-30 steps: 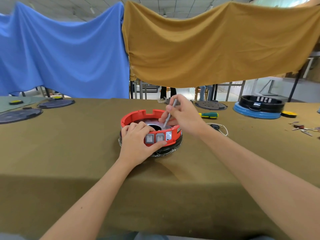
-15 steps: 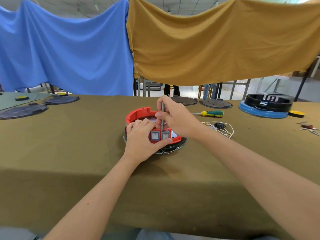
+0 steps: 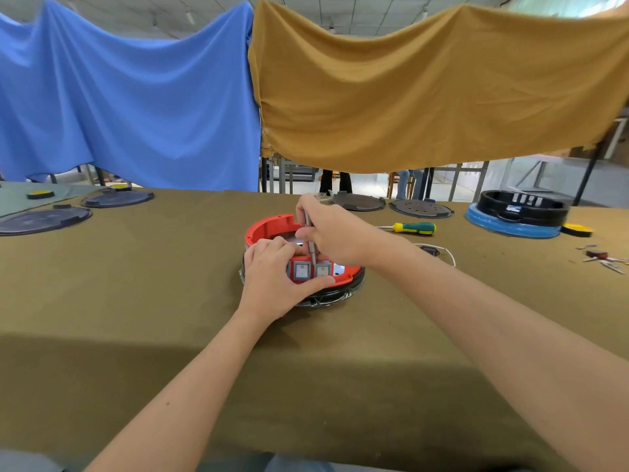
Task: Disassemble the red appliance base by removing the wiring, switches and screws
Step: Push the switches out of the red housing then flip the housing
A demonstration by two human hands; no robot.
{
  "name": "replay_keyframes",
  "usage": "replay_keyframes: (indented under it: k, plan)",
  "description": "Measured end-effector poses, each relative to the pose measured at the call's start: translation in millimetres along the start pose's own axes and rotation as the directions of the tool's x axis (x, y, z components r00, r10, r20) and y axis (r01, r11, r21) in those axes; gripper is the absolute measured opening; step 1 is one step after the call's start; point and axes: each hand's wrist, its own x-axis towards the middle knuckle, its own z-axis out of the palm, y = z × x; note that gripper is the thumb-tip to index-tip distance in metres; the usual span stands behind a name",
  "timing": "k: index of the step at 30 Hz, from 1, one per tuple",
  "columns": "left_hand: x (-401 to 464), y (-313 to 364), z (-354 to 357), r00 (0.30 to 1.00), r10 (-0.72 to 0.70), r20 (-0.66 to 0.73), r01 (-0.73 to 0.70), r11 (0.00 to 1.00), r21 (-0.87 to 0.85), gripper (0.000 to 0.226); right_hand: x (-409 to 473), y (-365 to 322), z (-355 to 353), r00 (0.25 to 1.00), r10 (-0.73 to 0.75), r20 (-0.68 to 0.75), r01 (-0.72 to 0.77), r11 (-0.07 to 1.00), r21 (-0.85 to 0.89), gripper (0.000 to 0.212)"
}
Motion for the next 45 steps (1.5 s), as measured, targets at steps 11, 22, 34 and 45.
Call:
replay_keyframes:
  k: [11, 22, 34, 45]
  plan:
    - [0, 0, 0, 1.000, -0.003, -0.003, 0.003, 1.000, 0.000, 0.065, 12, -8, -9, 0.991, 0.066, 0.118, -0.058, 0.996, -0.068, 0.006]
    - [0, 0, 1, 1.000, 0.009, 0.006, -0.009, 1.000, 0.020, 0.064, -7, -2, 1, 0.999, -0.047, -0.007, 0.046, 0.995, -0.094, 0.010]
    - [1, -1, 1, 1.000, 0.006, 0.014, -0.007, 1.000, 0.014, 0.068, 10, -14, -11, 0.991, 0.037, 0.131, -0.025, 0.996, -0.087, 0.010]
    - [0, 0, 0, 1.000, 0.007, 0.017, -0.007, 1.000, -0.013, 0.060, -29, 22, -11, 0.977, 0.083, -0.198, -0.019, 0.952, 0.305, 0.020]
